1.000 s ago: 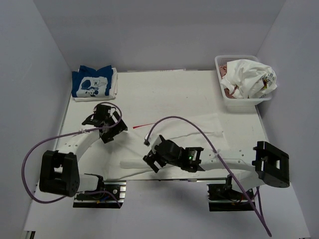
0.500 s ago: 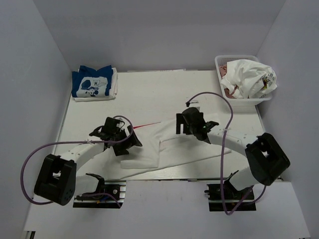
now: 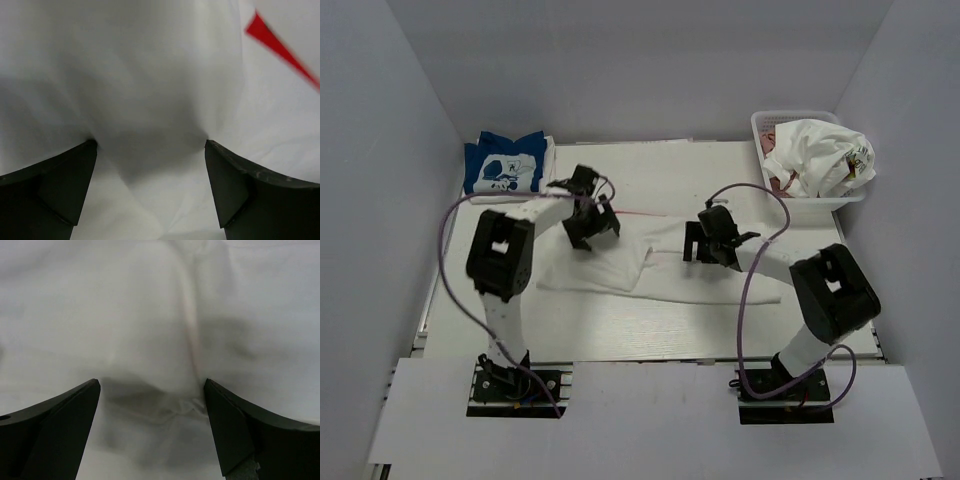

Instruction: Fold and stack the t-shirts

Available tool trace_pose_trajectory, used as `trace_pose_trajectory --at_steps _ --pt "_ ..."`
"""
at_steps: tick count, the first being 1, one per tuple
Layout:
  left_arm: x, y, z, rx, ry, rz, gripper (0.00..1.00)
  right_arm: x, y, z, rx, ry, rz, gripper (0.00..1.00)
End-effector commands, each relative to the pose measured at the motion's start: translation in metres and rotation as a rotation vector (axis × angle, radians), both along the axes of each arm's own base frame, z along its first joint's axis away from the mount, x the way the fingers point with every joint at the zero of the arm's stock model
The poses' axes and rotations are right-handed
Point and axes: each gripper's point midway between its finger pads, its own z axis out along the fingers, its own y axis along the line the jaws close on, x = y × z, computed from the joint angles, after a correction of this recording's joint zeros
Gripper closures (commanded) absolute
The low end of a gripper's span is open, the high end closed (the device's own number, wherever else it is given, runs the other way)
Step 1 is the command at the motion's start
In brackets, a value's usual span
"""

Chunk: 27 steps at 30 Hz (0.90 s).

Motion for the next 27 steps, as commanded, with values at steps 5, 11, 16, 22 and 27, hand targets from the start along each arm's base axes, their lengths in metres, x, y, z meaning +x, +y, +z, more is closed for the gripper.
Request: trace_pose_trajectory --at_steps 5,11,16,22,27 --pt "0.208 -0.046 -0.018 0.073 -0.304 -0.143 0.0 -0.172 0.063 -0.023 0.108 0.37 0.466 0.1" --pt "0.248 -0.102 -0.043 -0.136 -0.498 -0.175 0.0 -0.241 0.13 0.005 0.182 0.432 0.913 0.1" --pt "0.255 -0.106 -0.061 -0.152 -0.489 -0.15 0.0 -0.252 0.146 0.023 0.269 0.356 1.006 0.1" --pt "0.262 -0.1 -0.063 -0.152 -0.512 -0.116 0.0 -0.256 0.156 0.032 0.283 0.309 1.065 0.1" --pt "0.279 -0.112 0.014 -0.227 -0.643 -0.127 0.0 -0.234 0.17 0.071 0.288 0.094 1.077 0.1"
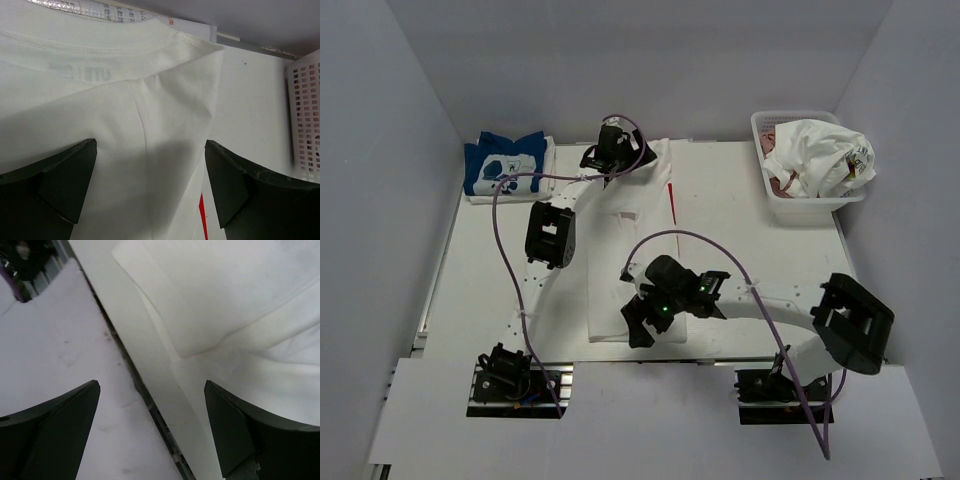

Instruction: Fold and stack the t-shirts

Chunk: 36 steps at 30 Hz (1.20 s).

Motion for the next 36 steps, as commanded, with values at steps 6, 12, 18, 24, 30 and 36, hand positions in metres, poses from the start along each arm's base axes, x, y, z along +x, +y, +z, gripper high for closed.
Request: trace_pose_trajectory --at_steps 6,12,18,24,30,36 --pt "-0.013 0.018 0.142 0.021 -0.15 0.008 0.0 0.033 0.007 0.088 0.232 -0.247 -0.135 0.1" --pt "-0.105 0.083 0.218 0.176 -0.088 0.143 0.0 0.061 -0.036 0.09 0.205 -0.238 -0.531 0.1" --pt "-0.255 0.121 0.133 0.138 0.139 0.108 0.0 0.05 -0.076 0.057 0.148 -0.172 -0.665 0.1" --pt "-0.402 0.131 0.022 0.079 0.496 0.012 0.0 0.033 -0.099 0.026 0.016 -0.083 -0.699 0.1" --pt "-0.485 0.143 -0.029 0.121 0.696 -0.039 0.0 0.014 -0.094 0.005 -0.02 0.026 -0.648 0.1" --pt "-0.531 0.147 -0.037 0.112 0.783 -0.074 0.0 0.011 -0.098 -0.009 -0.045 0.047 -0.658 0.1"
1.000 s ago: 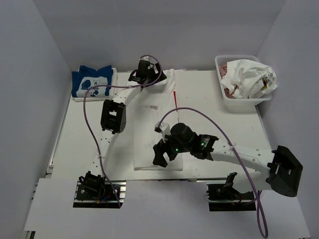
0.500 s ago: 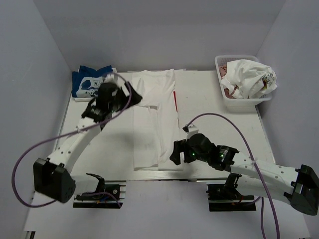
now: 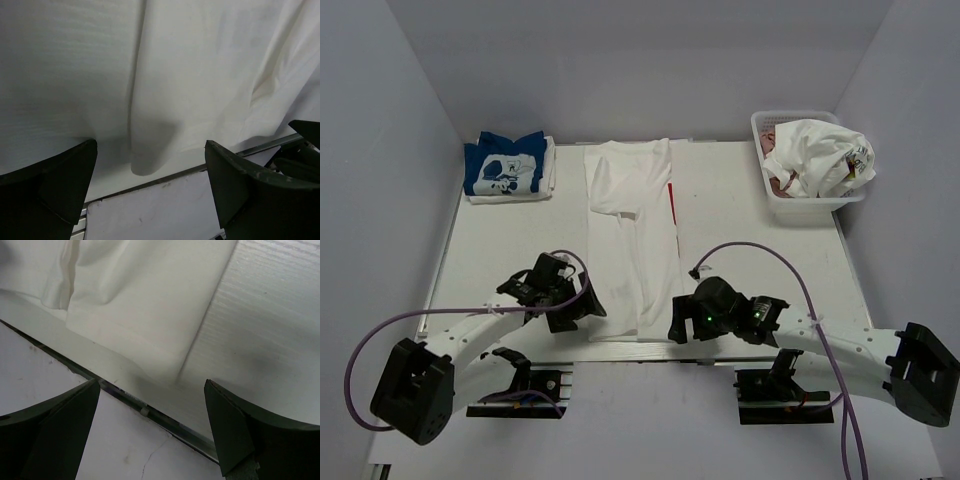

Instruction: Fold and stack the t-shirts

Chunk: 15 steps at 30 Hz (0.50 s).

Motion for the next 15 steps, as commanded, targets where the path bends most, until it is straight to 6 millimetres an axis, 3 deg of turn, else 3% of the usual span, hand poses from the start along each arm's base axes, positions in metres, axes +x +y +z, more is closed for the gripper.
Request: trace_pose_trajectory --at_steps 1,5,8,15 --pt "-0.042 0.01 -0.019 0.027 0.148 -0.004 0.0 -0.001 0.005 -0.002 0.03 0.025 -0.017 0.1" --pt "-0.054 0.012 -0.021 0.023 0.177 0.003 0.0 -0.004 0.004 -0.008 0.026 0.047 -0.03 0.1" --pt "-0.061 0.014 -0.028 0.032 0.192 -0.005 0.07 -0.005 0.003 -0.013 0.025 0.052 -0.032 0.1" --pt "-0.055 0.013 -0.043 0.044 0.169 -0.006 0.38 -0.004 0.002 -0.023 -0.011 0.057 -0.017 0.1"
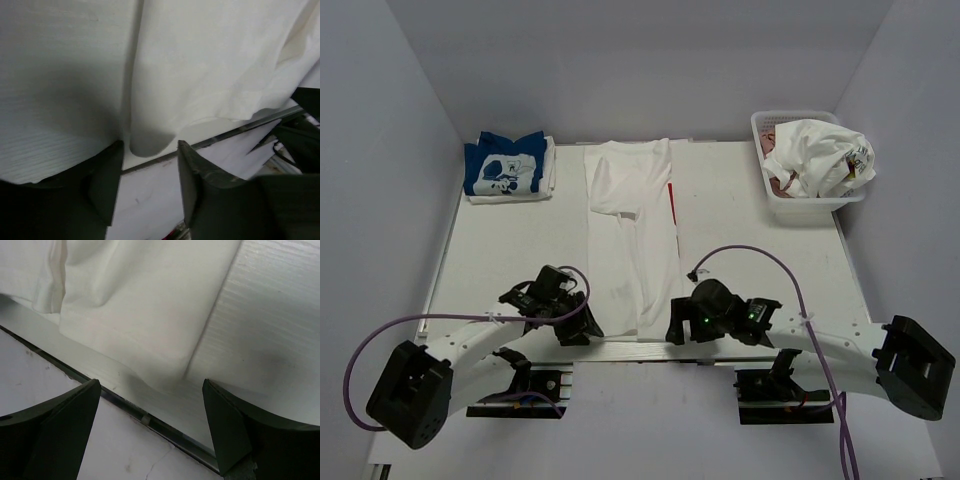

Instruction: Fold and stack the t-shirts

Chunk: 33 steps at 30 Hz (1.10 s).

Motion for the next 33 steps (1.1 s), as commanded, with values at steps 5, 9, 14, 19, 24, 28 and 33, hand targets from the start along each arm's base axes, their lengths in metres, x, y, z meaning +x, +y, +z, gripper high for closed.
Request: trace_pose_trajectory --at_steps 5,9,14,19,24,28,33 --pt "-0.006 0.02 -0.033 0.14 0.044 -0.011 0.77 -0.004 -0.002 -0.017 -0.064 0.041 0.033 0.33" --pt "-0.004 0.019 -0.031 0.133 0.032 -0.01 1.0 -0.007 -0.004 -0.029 -0.094 0.073 0.046 0.48" --pt "0.001 0.012 -0.016 0.097 0.0 -0.024 1.0 -0.004 -0.001 -0.031 -0.124 0.07 0.059 0.9" --pt "0.021 -0.001 0.007 0.04 -0.082 -0.024 1.0 0.02 0.011 0.001 -0.114 -0.027 0.034 1.0" --pt "0.067 -0.018 0.042 0.02 -0.204 0.014 1.0 0.065 0.018 0.044 -0.126 -0.201 -0.059 1.0" --pt "0.102 -0.01 0.055 0.112 -0.223 0.099 1.0 0.1 0.013 0.056 -0.241 -0.264 -0.121 1.0" --pt "0.153 -0.014 0.083 0.188 -0.296 0.174 1.0 0.159 0.031 0.079 -0.262 -0.327 -0.195 1.0"
